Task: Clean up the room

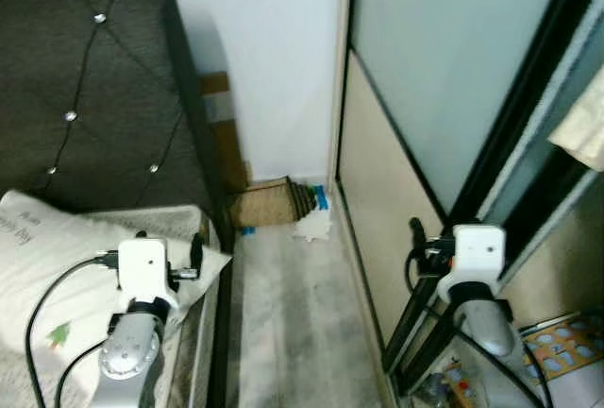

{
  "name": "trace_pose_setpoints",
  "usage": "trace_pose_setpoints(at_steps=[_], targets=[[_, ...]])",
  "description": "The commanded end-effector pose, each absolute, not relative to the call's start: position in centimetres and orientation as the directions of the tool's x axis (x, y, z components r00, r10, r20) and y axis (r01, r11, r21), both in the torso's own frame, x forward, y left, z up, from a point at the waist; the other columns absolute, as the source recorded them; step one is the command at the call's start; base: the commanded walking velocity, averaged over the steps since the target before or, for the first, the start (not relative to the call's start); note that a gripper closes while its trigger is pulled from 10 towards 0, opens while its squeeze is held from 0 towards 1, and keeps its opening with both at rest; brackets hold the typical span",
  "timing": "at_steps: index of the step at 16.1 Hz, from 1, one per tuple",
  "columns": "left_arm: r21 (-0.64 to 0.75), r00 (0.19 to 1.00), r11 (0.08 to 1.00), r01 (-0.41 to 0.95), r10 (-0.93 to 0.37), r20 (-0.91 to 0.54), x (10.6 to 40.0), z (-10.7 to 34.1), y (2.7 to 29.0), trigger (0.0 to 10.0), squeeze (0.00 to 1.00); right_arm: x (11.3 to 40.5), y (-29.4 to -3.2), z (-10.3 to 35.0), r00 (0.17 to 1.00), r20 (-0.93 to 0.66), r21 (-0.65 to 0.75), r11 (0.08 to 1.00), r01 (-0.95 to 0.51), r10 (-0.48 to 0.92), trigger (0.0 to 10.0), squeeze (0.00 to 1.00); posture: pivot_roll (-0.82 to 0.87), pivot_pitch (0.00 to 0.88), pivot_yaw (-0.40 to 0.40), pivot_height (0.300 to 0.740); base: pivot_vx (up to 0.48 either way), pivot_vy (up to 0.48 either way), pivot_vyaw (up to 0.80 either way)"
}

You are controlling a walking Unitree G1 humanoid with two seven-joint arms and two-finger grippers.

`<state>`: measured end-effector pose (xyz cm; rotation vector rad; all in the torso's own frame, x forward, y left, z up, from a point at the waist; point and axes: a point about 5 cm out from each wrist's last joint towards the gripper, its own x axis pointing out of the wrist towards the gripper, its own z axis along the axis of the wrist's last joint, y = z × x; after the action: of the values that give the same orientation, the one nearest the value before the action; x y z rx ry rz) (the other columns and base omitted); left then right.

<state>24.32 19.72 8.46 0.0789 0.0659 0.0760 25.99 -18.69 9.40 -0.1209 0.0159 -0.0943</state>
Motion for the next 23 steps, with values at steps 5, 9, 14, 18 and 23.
trace_pose_setpoints(at_steps=[5, 9, 14, 18, 23], targets=[[0.071, 0.994, 0.995, -0.076, 0.081, -0.072, 24.5, 8.4, 19.8, 10.0, 0.00, 26.9, -18.1, 10.2, 0.998, 0.018, -0.111, 0.992, 0.061, -0.059, 10.0, 0.00, 0.03, 0.000, -0.016, 0.740, 0.000, 0.000, 0.80], [0.069, 0.994, 0.995, -0.078, 0.082, -0.067, 24.6, 8.4, 19.7, 10.0, 0.00, 27.1, -18.1, 10.3, 0.998, 0.020, -0.112, 0.992, 0.054, -0.053, 10.0, 0.00, 0.04, 0.000, -0.019, 0.740, 0.000, 0.000, 0.80], [0.071, 0.995, 0.994, -0.078, 0.083, -0.058, 24.8, 8.5, 19.7, 10.0, 0.00, 27.5, -17.9, 10.4, 0.999, 0.025, -0.108, 0.993, 0.046, -0.043, 10.0, 0.00, 0.04, 0.000, -0.020, 0.740, 0.000, 0.000, 0.80], [0.062, 0.995, 0.995, -0.077, 0.081, -0.057, 24.9, 8.6, 19.6, 10.0, 0.00, 27.6, -17.8, 10.4, 0.999, 0.027, -0.107, 0.994, 0.038, -0.036, 10.0, 0.00, 0.03, 0.000, -0.020, 0.740, 0.000, 0.000, 0.80], [0.056, 0.996, 0.996, -0.066, 0.070, -0.062, 24.9, 8.5, 19.5, 10.0, 0.00, 27.7, -17.7, 10.4, 0.999, 0.030, -0.104, 0.994, 0.027, -0.024, 10.0, 0.00, 0.03, 0.000, -0.021, 0.740, 0.000, 0.000, 0.80]])
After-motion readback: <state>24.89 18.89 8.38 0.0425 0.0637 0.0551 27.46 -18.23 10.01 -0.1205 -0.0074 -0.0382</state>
